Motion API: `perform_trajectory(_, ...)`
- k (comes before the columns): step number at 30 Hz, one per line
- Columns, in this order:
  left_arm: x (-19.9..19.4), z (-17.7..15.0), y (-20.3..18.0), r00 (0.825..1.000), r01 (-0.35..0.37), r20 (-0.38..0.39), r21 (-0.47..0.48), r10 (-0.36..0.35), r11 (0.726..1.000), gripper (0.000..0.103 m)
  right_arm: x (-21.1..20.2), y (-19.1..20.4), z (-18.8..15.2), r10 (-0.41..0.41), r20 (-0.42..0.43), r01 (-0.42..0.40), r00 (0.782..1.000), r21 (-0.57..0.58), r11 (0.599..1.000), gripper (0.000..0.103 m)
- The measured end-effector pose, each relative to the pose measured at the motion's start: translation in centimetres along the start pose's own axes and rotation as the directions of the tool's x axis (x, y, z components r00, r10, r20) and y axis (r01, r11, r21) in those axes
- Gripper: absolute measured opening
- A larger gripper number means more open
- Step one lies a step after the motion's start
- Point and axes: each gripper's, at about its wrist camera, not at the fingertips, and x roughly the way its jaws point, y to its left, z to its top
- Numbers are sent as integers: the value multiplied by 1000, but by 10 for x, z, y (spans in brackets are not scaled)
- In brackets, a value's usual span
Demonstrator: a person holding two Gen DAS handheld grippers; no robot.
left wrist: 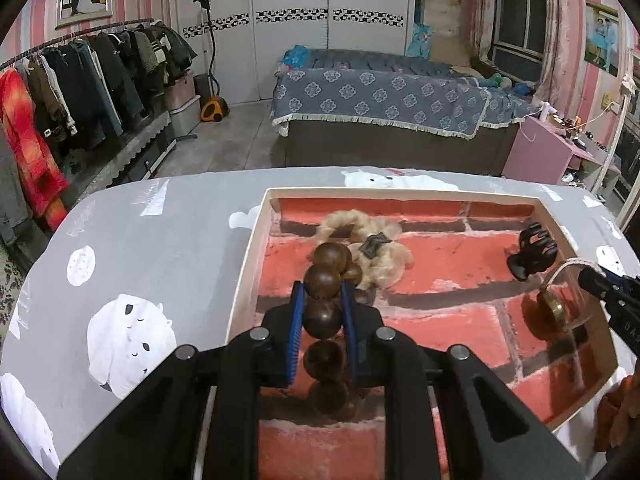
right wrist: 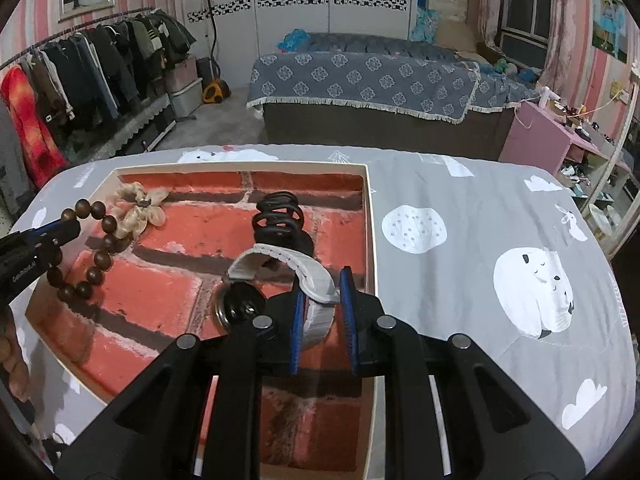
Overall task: Organize jewelry
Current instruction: 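Carry the watch and bead bracelet into the tray and open both tools, then withdraw both tools from the tray toward the remaining jewelry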
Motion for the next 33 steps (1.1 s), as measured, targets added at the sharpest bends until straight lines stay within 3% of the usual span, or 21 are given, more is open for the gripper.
perform_trajectory(5,18,-7,5,999,-19,-41,12,20,1000,19,2,0,-2,-31,10,31,999,-12,999,20)
perform_trajectory(9,19,-11,8,999,-33,-39,5,33,999,19,-1,-1,-3,-39,20,39,999,-15,999,40)
perform_trajectory(12,14,-10,8,999,-40,-31,4,40,999,21,-6,-2,-2,-41,30,42,999,-12,999,47)
perform_trajectory(14,7,-10,9,999,-40,-21,-3,40,999,28,-11,-2,-2,-33,36,33,999,-8,999,48)
perform_trajectory(16,-3,-9,8,999,-50,0,-8,50,999,41,-17,-2,-3,-24,41,24,999,-3,1000,49)
perform_trajectory(20,-31,-9,11,998,-44,39,-21,45,999,48,-37,-1,-4,-27,74,28,997,-6,1000,53)
perform_trajectory(25,-83,-16,24,992,-48,117,-37,52,998,66,-73,-5,-12,-24,122,25,992,-11,1000,61)
perform_trajectory(33,-166,-68,65,971,-91,216,-60,102,994,73,-151,-26,-62,-12,205,10,979,11,1000,69)
